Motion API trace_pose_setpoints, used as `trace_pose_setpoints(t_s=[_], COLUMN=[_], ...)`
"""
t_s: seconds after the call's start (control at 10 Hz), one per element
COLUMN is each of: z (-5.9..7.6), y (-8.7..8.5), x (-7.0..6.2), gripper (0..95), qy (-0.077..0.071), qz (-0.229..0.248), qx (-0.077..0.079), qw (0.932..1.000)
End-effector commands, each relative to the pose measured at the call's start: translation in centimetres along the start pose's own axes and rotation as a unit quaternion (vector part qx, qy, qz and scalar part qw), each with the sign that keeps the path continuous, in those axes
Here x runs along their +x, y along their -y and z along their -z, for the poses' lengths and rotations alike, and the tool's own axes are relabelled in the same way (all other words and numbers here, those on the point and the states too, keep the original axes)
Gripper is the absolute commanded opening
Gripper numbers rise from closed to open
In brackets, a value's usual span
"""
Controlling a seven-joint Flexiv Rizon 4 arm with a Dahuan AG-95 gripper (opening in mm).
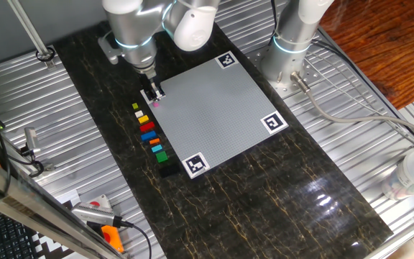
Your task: Build with small Lego blocks
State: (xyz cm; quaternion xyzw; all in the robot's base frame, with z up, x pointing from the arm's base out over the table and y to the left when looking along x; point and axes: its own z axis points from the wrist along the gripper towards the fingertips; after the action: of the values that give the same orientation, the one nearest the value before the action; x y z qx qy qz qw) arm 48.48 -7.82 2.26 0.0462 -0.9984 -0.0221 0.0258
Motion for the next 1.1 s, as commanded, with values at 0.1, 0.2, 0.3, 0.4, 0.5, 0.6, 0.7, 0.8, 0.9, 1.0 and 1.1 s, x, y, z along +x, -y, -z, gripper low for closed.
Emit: trace_pose_setpoints(t_s=[0.1, 0.2, 0.3, 0.4, 0.5, 0.6, 0.7, 0.8, 0.9, 1.0, 1.1], z=[0.3, 0.5, 0.8, 1.0, 1.1, 1.1, 1.0, 1.0, 1.0, 0.9, 0.9], y=[0.1, 0.3, 0.5, 0.6, 0.7, 0.9, 1.1, 1.4, 1.9, 2.2, 2.3], x=[-0.4, -1.3, -2.3, -2.9, -3.5, -4.0, -4.5, -4.9, -5.4, -5.7, -5.8], gripper=[0.0, 0.0, 0.0, 0.0, 19.0, 19.0, 19.0, 19.0, 19.0, 19.0, 19.0], qy=[0.000, 0.001, 0.000, 0.000, 0.000, 0.001, 0.005, 0.006, 0.006, 0.008, 0.008], qz=[0.013, 0.025, 0.033, 0.038, 0.040, 0.038, 0.035, 0.034, 0.033, 0.032, 0.030], qx=[0.005, 0.011, 0.014, 0.014, 0.014, 0.015, 0.015, 0.014, 0.014, 0.014, 0.014], qw=[0.9999, 0.9996, 0.9994, 0.9992, 0.9991, 0.9992, 0.9993, 0.9993, 0.9993, 0.9993, 0.9994])
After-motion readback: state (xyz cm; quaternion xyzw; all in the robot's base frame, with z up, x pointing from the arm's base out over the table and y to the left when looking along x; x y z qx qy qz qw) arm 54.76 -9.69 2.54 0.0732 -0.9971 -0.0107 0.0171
